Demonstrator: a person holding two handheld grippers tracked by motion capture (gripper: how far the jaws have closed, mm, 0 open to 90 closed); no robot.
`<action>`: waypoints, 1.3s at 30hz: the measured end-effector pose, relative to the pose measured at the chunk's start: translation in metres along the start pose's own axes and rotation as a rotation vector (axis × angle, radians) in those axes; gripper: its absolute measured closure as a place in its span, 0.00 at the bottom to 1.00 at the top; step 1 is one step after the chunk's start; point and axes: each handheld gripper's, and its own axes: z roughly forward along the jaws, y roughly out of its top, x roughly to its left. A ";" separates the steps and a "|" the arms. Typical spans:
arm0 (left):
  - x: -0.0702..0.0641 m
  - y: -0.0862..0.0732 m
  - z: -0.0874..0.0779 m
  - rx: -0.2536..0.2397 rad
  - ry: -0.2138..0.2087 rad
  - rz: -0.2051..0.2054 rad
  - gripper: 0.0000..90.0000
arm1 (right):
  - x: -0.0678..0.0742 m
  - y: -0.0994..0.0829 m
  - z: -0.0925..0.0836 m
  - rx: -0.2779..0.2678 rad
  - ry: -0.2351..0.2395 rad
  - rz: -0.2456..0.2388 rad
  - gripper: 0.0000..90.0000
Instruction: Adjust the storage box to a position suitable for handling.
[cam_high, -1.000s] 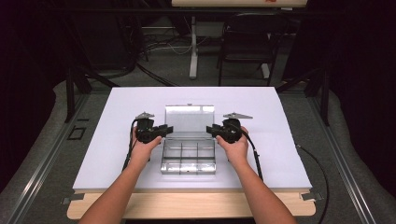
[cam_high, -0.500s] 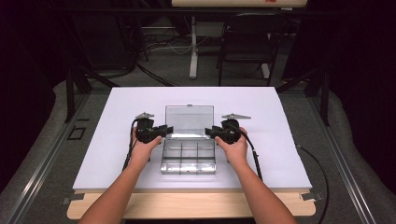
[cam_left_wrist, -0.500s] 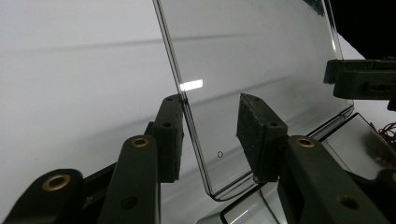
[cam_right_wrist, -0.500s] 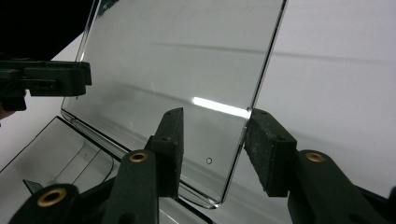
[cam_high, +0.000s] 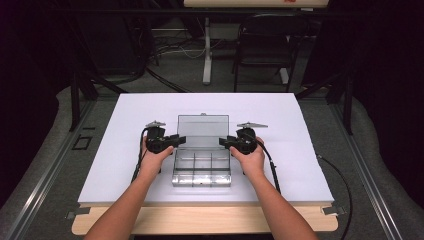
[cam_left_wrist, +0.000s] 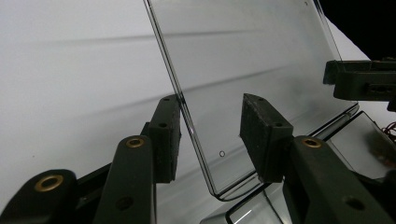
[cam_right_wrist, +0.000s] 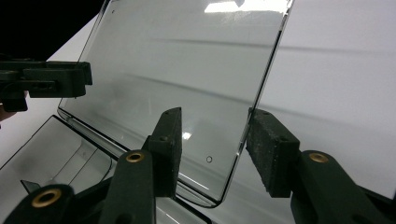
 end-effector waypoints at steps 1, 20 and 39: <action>0.000 0.000 0.000 -0.001 0.001 -0.001 0.65 | 0.000 0.000 0.000 0.000 0.000 0.002 0.62; 0.002 -0.001 0.003 0.010 0.005 -0.010 0.62 | -0.001 -0.002 0.004 0.014 0.004 0.016 0.56; 0.004 -0.003 0.005 0.015 -0.011 -0.054 0.61 | -0.002 -0.002 0.005 0.030 0.015 0.060 0.56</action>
